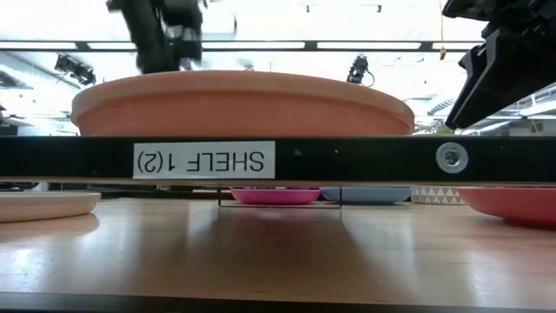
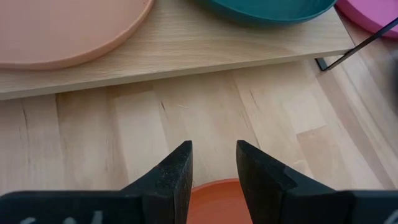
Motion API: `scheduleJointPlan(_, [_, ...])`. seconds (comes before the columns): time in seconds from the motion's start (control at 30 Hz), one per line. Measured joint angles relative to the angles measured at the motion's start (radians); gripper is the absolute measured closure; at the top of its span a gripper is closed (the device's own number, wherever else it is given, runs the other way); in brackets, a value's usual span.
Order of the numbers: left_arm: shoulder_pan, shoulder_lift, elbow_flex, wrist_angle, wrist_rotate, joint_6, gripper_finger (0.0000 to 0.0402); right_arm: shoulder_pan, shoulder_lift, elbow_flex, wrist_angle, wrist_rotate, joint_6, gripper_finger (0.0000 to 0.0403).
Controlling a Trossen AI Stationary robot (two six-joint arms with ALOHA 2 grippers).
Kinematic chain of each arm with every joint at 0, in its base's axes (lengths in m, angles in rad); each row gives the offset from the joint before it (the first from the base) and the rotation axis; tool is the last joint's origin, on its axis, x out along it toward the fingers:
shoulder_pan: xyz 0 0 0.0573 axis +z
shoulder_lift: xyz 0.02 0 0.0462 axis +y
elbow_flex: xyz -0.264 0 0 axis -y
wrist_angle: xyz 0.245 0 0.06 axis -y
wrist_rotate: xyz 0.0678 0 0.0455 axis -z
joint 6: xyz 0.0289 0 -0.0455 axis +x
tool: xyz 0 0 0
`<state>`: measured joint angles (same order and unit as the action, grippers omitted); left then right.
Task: Place and stack plates onto a shelf
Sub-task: Stack the white plate on top of the brown plate on the shelf
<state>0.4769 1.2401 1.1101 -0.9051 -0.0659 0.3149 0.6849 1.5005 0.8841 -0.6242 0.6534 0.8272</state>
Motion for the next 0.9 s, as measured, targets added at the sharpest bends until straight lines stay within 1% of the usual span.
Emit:
scheduleJointPlan(0.1, [-0.113, -0.061, 0.048, 0.055, 0.161, 0.073, 0.0386, 0.0, 0.0, 0.0, 0.0, 0.0, 0.0, 0.0273])
scheduleJointPlan(0.17, [-0.208, -0.092, 0.051, 0.093, 0.227, 0.131, 0.0386, 0.0, 0.0, 0.0, -0.001, 0.0, 0.005, 0.0273])
scheduleJointPlan(0.2, [-0.259, -0.105, 0.049, 0.115, 0.237, 0.164, 0.0386, 0.0, 0.0, 0.0, -0.002, 0.0, 0.007, 0.0273])
scheduleJointPlan(0.3, [-0.429, -0.12, 0.029, 0.167, 0.218, 0.274, 0.0385, 0.001, 0.0, 0.0, -0.004, 0.0, 0.007, 0.0273])
scheduleJointPlan(0.4, [-0.595, -0.105, 0.005, 0.193, 0.129, 0.362, 0.0385, 0.002, 0.0, 0.0, -0.006, 0.0, 0.008, 0.0273])
scheduleJointPlan(0.47, [-0.683, -0.079, -0.009, 0.228, 0.081, 0.402, 0.0385, 0.002, 0.0, 0.0, -0.006, 0.0, 0.008, 0.0273])
scheduleJointPlan(0.53, [-0.76, -0.048, -0.027, 0.236, 0.055, 0.399, 0.0385, 0.002, 0.0, 0.0, -0.009, 0.0, 0.01, 0.0273])
scheduleJointPlan(0.63, [-0.846, 0.009, -0.037, 0.296, 0.05, 0.372, 0.0384, 0.002, 0.0, 0.0, -0.017, 0.0, 0.011, 0.0273])
scheduleJointPlan(0.77, [-0.922, 0.115, -0.039, 0.317, 0.055, 0.352, 0.0384, 0.002, 0.0, 0.0, -0.024, 0.0, 0.011, 0.0273])
scheduleJointPlan(0.9, [-0.977, 0.217, -0.039, 0.339, 0.053, 0.392, 0.0384, 0.002, 0.0, 0.0, -0.025, 0.0, 0.011, 0.0273])
